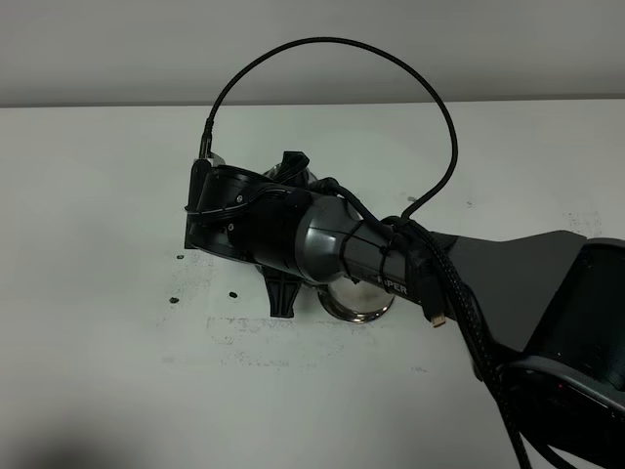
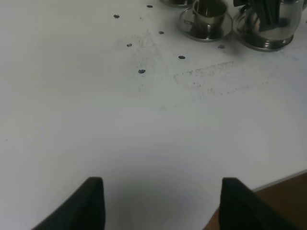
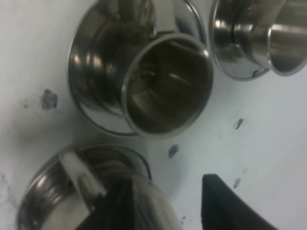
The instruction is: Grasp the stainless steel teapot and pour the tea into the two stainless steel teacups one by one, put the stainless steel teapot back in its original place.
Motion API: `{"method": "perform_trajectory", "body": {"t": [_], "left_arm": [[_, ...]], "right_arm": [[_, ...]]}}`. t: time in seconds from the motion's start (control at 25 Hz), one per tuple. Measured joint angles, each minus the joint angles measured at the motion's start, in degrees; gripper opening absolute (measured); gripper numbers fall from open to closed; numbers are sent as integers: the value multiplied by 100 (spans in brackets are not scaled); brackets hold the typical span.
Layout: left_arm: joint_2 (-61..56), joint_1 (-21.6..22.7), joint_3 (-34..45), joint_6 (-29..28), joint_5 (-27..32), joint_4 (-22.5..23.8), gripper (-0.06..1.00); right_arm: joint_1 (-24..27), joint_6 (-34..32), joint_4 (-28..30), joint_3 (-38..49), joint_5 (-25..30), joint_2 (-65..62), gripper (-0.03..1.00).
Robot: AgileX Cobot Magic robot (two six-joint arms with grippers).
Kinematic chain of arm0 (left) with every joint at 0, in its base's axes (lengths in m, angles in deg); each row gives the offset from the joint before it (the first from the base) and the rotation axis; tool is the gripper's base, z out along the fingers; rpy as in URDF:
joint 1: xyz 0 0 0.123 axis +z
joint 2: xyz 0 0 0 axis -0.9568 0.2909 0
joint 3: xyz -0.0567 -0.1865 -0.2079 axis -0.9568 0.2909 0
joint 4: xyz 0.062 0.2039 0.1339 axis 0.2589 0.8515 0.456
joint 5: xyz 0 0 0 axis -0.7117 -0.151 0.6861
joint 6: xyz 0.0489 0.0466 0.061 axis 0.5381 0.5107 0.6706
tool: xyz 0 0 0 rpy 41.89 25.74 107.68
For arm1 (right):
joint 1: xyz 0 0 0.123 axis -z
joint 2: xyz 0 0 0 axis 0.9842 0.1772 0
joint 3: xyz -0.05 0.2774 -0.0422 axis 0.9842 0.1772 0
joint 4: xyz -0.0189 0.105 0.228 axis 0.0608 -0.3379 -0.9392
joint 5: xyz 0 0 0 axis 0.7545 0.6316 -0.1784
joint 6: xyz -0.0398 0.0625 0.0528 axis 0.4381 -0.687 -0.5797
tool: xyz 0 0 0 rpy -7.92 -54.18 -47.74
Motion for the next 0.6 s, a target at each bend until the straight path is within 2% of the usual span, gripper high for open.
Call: {"method": "perform_trajectory", "body": {"t": [0.6], "left_arm": [[0,0,0,0,0,0,52]], "right_arm": [[-209,58,-174,0,430,0,36]]}}
